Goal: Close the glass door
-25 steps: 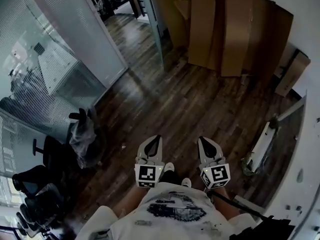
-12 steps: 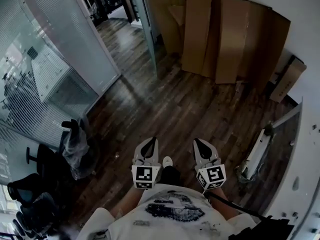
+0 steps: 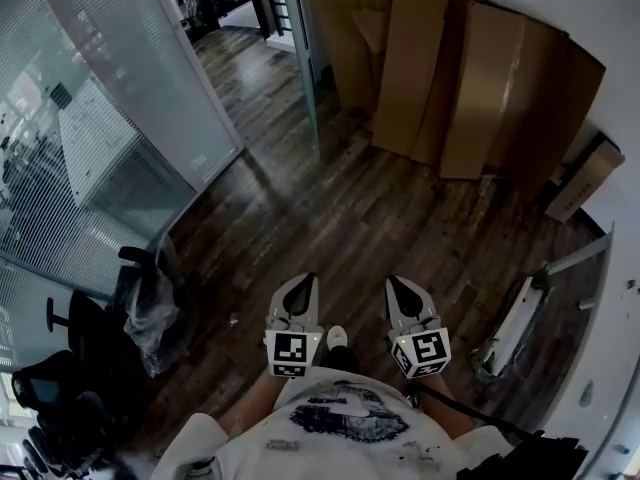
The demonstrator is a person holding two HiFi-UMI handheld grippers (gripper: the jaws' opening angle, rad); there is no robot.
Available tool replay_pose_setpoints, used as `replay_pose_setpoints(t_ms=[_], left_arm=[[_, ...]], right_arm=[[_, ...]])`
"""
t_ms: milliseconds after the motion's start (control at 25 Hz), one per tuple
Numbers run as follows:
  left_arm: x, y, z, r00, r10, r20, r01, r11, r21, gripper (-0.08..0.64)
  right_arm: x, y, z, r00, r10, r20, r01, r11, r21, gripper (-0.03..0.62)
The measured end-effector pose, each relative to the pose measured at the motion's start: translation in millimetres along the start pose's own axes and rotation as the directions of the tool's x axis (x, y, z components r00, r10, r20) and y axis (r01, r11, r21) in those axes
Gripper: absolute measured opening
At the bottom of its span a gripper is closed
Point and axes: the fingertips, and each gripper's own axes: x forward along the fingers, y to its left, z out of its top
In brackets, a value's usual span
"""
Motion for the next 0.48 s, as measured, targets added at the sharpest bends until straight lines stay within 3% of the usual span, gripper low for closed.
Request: replay_pose_setpoints(t_ms=[480], left_arm=[[53, 62, -11, 1.000, -0.006, -0.012, 0.005, 0.999, -0.034, 0.003]], right_arm=[[83, 0, -2, 0.999, -0.001, -0.050, 0.000, 1.000, -0.015, 0.008]])
